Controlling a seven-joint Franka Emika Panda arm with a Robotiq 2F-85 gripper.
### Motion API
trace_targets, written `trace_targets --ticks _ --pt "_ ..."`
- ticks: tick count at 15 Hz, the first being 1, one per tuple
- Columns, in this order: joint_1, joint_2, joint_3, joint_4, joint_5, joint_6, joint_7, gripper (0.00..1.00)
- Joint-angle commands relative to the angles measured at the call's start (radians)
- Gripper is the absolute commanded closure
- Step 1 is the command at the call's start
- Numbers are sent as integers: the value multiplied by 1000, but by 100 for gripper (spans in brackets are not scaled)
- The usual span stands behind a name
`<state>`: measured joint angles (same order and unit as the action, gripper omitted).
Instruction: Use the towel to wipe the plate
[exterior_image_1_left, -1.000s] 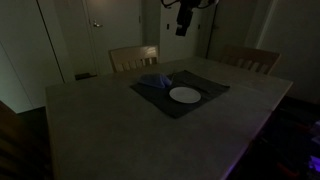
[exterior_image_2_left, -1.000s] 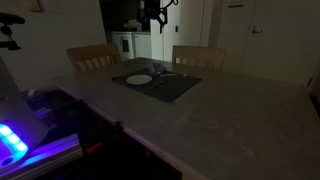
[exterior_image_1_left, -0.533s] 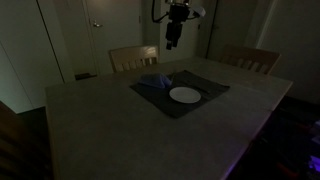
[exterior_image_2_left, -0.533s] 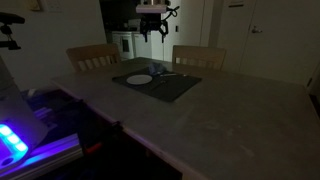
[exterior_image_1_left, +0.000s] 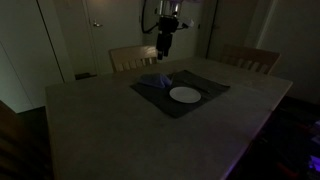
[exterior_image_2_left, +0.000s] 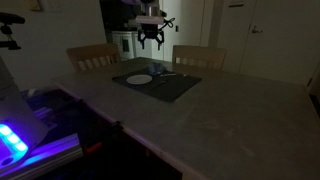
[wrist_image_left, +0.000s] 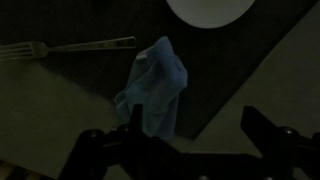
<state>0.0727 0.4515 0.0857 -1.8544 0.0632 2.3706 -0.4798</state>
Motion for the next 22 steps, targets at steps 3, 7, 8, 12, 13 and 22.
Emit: trace_targets --ticks 3,7,8,12,13,22 --pt "-19 10 26 11 -26 -1 23 0" --pt "9 74 7 21 -107 19 124 0" --pt "10 86 6 20 -115 24 137 0" --pt "14 139 11 45 -124 49 174 0" --pt "19 153 11 58 -130 52 179 0" --pt "22 232 26 129 -128 50 171 0"
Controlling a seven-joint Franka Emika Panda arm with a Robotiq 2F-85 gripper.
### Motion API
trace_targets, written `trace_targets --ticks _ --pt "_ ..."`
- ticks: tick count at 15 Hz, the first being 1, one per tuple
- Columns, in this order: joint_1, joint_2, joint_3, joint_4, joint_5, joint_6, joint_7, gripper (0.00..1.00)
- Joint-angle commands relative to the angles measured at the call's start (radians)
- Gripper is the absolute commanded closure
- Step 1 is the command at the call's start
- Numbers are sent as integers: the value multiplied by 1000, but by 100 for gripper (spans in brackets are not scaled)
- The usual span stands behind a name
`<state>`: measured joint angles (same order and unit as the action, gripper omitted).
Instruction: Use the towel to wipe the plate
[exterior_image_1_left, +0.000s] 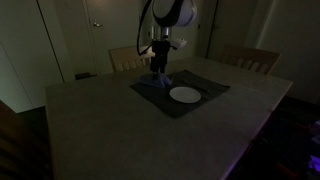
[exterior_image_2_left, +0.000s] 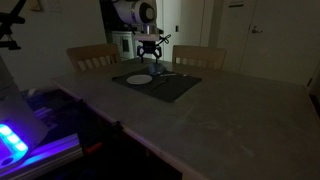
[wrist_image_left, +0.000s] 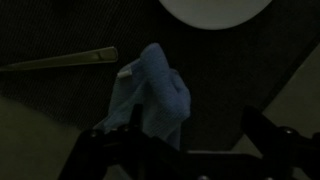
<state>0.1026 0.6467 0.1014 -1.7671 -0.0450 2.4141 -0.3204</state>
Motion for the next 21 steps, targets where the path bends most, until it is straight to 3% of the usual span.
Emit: trace_targets --ticks 1,5,6,16,18,21 --pt "-6 44 8 50 -22 3 14 0" --pt "-4 70 4 67 -27 8 18 0" --pt "-4 76 3 69 -28 9 18 20" --pt "-27 67 17 77 -16 -11 -12 90" --pt "-34 57 21 79 -15 -18 -24 100" --pt "-66 41 48 81 8 -35 -83 98"
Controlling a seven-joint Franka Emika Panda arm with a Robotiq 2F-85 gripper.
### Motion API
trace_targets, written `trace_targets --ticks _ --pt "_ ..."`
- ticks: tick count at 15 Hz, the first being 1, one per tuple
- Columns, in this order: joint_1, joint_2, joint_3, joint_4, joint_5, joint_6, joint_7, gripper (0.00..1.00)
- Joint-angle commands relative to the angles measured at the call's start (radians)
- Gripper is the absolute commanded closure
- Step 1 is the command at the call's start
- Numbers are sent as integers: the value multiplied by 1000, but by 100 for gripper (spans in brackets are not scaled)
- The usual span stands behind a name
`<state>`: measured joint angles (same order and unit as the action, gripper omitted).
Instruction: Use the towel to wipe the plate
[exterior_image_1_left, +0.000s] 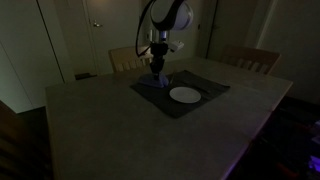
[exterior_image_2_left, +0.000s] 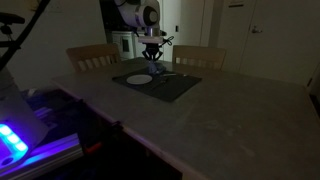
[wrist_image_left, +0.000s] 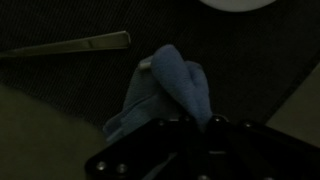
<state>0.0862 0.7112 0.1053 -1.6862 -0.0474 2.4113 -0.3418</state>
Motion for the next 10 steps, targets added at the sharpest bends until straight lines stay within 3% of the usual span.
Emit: trace_targets --ticks 1,5,10 --pt "-69 -33 63 -6 26 -34 -93 98" --pt "-152 -82 146 -38 109 -42 -215 98" --pt "-246 -153 230 -67 282 -162 -404 98"
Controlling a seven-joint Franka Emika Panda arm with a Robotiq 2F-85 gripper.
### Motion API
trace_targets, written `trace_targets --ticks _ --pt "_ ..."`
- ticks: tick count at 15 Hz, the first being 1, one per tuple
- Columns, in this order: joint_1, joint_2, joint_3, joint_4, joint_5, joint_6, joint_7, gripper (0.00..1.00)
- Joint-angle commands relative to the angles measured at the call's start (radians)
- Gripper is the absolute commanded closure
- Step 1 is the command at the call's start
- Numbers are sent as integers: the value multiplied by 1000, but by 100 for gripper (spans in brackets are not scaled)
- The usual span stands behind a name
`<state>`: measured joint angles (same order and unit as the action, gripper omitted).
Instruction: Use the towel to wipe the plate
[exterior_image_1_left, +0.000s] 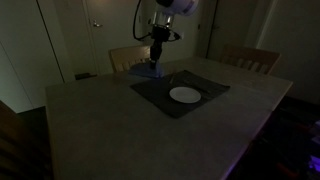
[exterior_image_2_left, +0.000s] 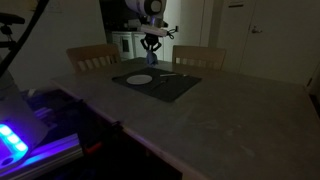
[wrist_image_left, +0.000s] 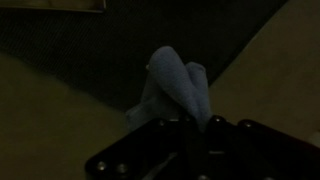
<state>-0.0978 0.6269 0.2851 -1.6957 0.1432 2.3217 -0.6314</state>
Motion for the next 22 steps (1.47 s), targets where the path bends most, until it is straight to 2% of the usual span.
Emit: trace_targets --ticks 1,4,10,15,22 --pt "-73 -82 57 -63 131 -104 -156 98" --pt "-100 -131 59 -109 267 -208 -267 98" --pt "-86 -267 -8 -289 462 -352 -350 98" --pt "-42 -345 -73 -414 515 -380 -355 98" --pt "17 -357 -118 -536 519 -365 -367 98"
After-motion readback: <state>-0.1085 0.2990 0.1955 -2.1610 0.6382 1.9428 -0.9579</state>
